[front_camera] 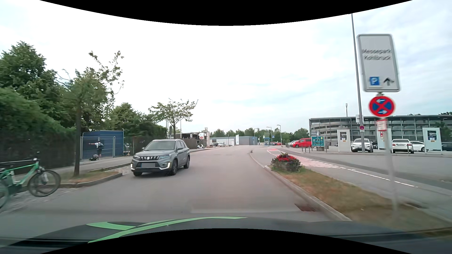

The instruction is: Follow the waypoints while adhering to traffic rules and regulations

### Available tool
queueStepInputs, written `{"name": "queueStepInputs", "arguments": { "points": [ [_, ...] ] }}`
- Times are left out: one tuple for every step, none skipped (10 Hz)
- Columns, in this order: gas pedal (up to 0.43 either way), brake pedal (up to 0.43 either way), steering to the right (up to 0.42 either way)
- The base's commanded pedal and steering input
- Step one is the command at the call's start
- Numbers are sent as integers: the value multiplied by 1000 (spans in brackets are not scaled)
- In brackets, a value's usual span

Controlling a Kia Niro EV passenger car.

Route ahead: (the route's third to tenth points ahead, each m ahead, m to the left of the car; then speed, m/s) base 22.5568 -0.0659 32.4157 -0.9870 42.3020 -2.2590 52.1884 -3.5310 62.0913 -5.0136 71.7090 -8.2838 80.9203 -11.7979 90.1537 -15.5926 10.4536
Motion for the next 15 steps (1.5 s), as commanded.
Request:
{"name": "queueStepInputs", "arguments": {
  "points": [
    [130, 0, 15],
    [130, 0, 14],
    [130, 0, 13],
    [118, 0, 13],
    [118, 0, 13],
    [118, 0, 12],
    [118, 0, 12],
    [118, 0, 12],
    [118, 0, 12],
    [118, 0, 12],
    [118, 0, 12],
    [118, 0, 14],
    [118, 0, 16],
    [118, 0, 16],
    [110, 0, 18]
  ]
}}
